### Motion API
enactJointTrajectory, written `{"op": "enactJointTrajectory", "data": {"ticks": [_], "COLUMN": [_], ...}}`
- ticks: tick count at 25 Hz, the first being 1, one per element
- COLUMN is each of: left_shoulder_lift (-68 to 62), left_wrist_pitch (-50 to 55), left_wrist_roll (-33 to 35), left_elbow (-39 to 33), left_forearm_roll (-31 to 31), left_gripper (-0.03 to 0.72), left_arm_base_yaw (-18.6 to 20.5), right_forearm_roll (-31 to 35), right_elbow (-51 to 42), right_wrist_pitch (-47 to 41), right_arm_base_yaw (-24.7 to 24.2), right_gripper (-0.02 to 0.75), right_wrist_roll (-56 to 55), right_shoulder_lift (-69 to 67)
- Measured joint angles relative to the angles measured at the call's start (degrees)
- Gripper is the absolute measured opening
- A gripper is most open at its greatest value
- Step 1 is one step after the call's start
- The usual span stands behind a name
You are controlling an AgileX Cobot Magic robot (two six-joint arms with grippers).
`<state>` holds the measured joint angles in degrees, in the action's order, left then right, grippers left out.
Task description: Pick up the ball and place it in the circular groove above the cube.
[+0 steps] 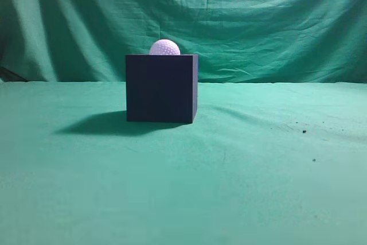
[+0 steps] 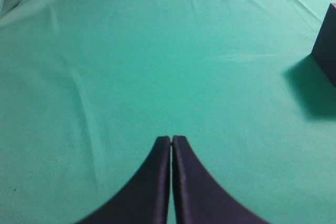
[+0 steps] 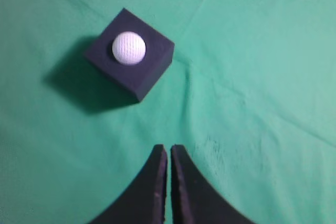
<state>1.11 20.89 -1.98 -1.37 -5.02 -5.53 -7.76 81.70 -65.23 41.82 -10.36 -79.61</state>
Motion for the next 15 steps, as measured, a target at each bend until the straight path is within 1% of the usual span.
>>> {"op": "enactJointTrajectory", "data": {"ticks": [4, 9, 15], "left_shoulder_lift": [0.0, 0.0, 0.0], "left_wrist_pitch": [0.0, 0.0, 0.0], "left_wrist_roll": [0.0, 0.0, 0.0], "left_elbow": [0.0, 0.0, 0.0], "left_forearm_roll": [0.0, 0.0, 0.0], "left_gripper": [0.0, 0.0, 0.0], "left_arm_base_yaw": [0.0, 0.0, 0.0], "right_forearm_roll": [0.0, 1.3, 3.9], "right_elbow": [-10.1, -22.8, -33.6], "right_wrist_pitch": [1.8, 6.8, 11.3], "right_arm_base_yaw": [0.0, 0.0, 0.0], "right_gripper": [0.0, 0.0, 0.0], "right_wrist_roll": [-0.3, -0.4, -0.4], "right_shoulder_lift": [9.8, 21.7, 36.0]}}
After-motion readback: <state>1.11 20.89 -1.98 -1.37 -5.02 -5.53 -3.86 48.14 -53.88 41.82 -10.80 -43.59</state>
